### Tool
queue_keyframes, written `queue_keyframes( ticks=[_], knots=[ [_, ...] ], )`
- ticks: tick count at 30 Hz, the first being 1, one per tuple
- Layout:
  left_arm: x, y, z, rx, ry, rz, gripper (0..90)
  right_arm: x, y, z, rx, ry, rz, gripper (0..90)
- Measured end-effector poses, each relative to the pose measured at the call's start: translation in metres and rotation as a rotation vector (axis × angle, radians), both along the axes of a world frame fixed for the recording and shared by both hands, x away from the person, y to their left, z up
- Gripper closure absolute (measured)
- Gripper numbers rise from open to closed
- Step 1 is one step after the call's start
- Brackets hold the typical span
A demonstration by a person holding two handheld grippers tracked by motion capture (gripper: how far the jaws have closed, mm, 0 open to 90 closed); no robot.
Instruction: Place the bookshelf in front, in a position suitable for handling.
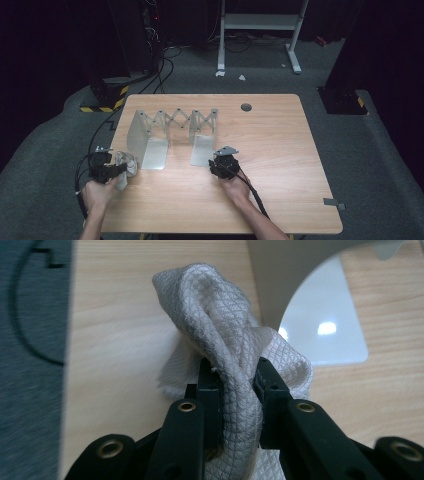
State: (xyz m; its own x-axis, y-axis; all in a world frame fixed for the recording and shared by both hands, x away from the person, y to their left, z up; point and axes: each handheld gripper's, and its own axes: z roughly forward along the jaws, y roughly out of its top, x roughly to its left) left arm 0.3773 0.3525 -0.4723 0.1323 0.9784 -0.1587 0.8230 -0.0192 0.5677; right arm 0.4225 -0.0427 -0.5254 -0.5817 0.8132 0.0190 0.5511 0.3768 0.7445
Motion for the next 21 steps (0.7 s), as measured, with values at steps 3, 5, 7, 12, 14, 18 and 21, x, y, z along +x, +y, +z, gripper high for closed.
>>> queue_keyframes(
  ticks=[3, 5, 7, 12, 14, 18, 21],
  knots=[
    [0.020, 0.002, -0.010, -0.052, 0.020, -0.016, 77.1, 0.000, -0.001, 0.000, -0.001, -0.002, 0.004, 60.4],
    [0.030, 0.003, -0.015, -0.096, 0.018, -0.037, 77.0, 0.000, -0.001, 0.000, 0.001, -0.001, 0.004, 60.4],
    [0.036, 0.007, -0.020, -0.159, 0.018, -0.044, 77.0, 0.000, -0.001, 0.000, 0.001, -0.001, 0.004, 60.4],
    [0.041, 0.015, -0.024, -0.232, 0.006, -0.053, 76.9, 0.000, -0.001, 0.000, 0.000, -0.001, 0.004, 60.5],
    [0.039, 0.015, -0.019, -0.253, -0.021, -0.066, 76.9, 0.000, 0.000, 0.000, 0.001, 0.000, 0.003, 60.7],
    [0.037, 0.005, 0.007, -0.174, -0.063, -0.113, 76.9, 0.000, 0.000, 0.000, 0.000, 0.000, 0.005, 60.9],
    [0.036, -0.004, 0.031, -0.103, -0.110, -0.150, 76.9, 0.000, 0.000, 0.000, 0.000, 0.000, 0.006, 60.9]
  ],
)
